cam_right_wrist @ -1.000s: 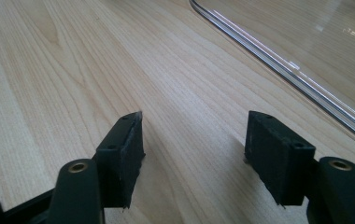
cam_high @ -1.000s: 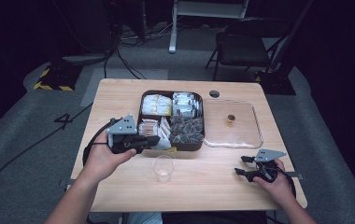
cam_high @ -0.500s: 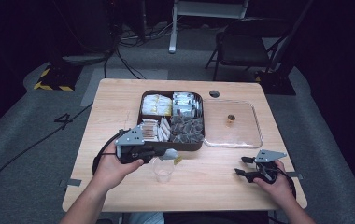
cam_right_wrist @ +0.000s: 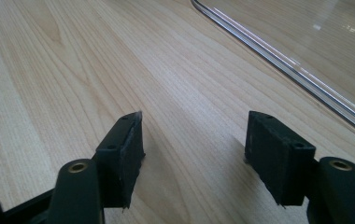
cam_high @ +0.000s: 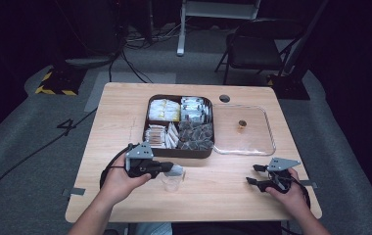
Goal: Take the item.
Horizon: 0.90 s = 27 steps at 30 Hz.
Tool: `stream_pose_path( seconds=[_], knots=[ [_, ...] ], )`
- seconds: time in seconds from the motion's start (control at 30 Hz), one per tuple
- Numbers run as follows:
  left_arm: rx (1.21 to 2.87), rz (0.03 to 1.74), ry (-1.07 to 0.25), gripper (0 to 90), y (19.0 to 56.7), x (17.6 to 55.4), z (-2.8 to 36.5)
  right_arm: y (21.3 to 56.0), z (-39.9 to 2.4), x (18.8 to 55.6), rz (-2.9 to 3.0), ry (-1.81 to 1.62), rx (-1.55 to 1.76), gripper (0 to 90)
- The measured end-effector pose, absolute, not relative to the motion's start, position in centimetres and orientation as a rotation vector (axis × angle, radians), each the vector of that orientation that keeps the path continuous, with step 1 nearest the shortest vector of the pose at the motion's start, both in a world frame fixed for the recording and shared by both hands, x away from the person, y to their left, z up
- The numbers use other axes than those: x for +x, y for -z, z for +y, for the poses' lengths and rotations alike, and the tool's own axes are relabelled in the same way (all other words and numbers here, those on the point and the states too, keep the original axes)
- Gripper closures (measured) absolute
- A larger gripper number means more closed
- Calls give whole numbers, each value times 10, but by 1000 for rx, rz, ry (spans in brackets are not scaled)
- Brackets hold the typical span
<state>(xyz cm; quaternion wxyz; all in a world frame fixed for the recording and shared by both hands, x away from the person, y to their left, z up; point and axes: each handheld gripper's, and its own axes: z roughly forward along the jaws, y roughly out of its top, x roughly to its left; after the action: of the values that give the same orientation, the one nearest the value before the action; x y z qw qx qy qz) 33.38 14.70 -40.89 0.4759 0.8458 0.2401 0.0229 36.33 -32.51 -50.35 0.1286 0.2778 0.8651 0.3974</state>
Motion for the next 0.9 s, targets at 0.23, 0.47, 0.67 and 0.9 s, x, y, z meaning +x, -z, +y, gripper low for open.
stream_pose_path(
  seconds=[0.23, 0.47, 0.67, 0.9],
  knots=[
    [2119, 599, -52, 830, 421, 336, 144, 504, -325, 363, 2516, -1156, 809, 375],
    [2108, 569, -107, 612, 427, 337, 142, 504, -325, 363, 2516, -1156, 808, 375],
    [2072, 565, -118, 577, 423, 334, 143, 504, -325, 363, 2515, -1156, 808, 375],
    [2029, 584, -142, 555, 419, 330, 152, 504, -325, 363, 2516, -1157, 809, 375]
  ],
)
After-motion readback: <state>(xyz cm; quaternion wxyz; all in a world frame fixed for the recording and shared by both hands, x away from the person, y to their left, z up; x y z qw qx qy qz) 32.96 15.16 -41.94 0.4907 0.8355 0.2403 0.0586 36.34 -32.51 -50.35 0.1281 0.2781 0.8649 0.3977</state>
